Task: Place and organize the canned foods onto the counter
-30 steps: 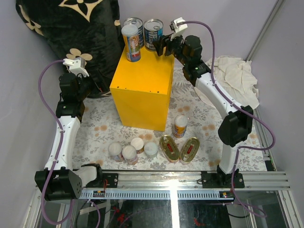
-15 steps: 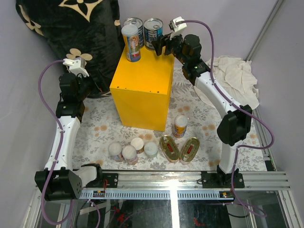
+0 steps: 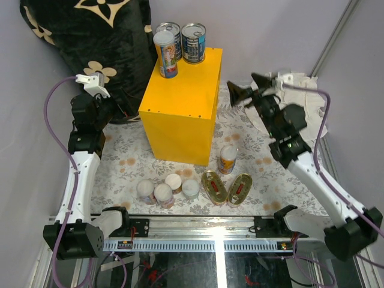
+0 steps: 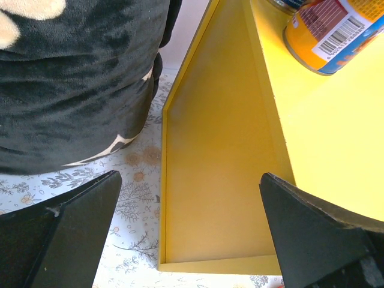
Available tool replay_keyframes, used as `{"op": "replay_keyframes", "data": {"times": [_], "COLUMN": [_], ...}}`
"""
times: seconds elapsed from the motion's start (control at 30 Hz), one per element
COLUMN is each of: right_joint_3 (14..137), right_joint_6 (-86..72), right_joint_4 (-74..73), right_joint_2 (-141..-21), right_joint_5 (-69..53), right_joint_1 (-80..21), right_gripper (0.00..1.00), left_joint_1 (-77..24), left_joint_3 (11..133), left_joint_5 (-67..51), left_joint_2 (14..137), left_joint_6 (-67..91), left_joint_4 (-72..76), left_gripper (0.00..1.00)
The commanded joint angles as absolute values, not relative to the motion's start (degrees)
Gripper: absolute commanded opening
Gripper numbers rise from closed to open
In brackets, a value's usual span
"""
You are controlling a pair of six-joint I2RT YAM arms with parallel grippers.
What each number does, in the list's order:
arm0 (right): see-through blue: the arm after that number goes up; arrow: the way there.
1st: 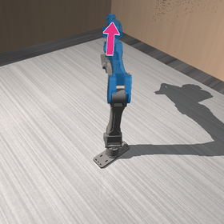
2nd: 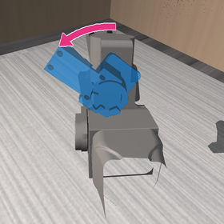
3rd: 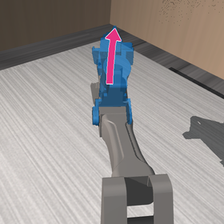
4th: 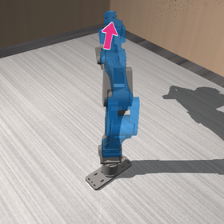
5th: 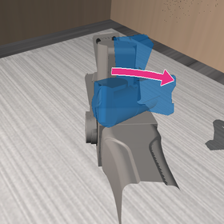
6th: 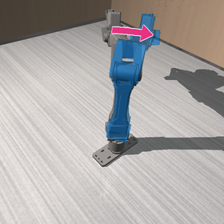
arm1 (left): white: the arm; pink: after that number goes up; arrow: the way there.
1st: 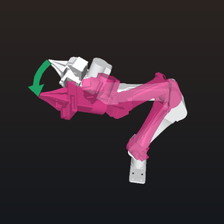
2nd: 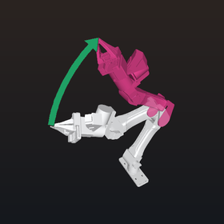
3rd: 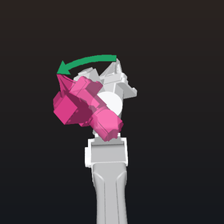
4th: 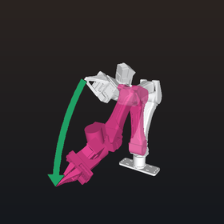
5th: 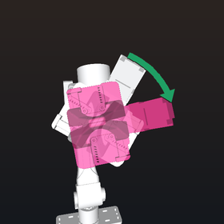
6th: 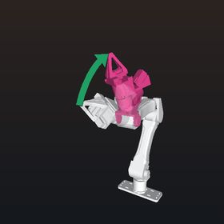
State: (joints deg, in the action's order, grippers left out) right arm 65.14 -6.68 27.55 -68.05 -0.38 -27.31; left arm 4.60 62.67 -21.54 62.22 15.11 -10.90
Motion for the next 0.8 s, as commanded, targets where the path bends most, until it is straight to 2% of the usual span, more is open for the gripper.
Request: {"op": "replay_keyframes", "data": {"times": [0.0,0.2,0.33,0.77], "right_joint_3": [47.23,32.82,29.08,27.53], "right_joint_6": [-10.58,-16.56,-16.83,-12.97], "right_joint_4": [31.67,23.29,17.32,16.77], "right_joint_2": [-60.16,-47.44,-43.78,-52.72], "right_joint_5": [4.88,2.58,2.59,3.03], "right_joint_1": [-27.44,-28.02,-28.38,-31.79], "right_gripper": [1.0,1.0,1.0,0.99], "left_joint_1": [4.01,3.94,3.99,3.94], "left_joint_3": [63.38,63.37,63.11,64.09], "left_joint_5": [-21.74,-22.34,-22.43,-22.45], "left_joint_2": [60.87,61.56,61.79,62.94], "left_joint_6": [15.11,16.1,16.51,17.87], "left_joint_4": [-9.98,-8.99,-8.55,-7.91], "left_gripper": [1.0,1.0,1.0,1.0]}}
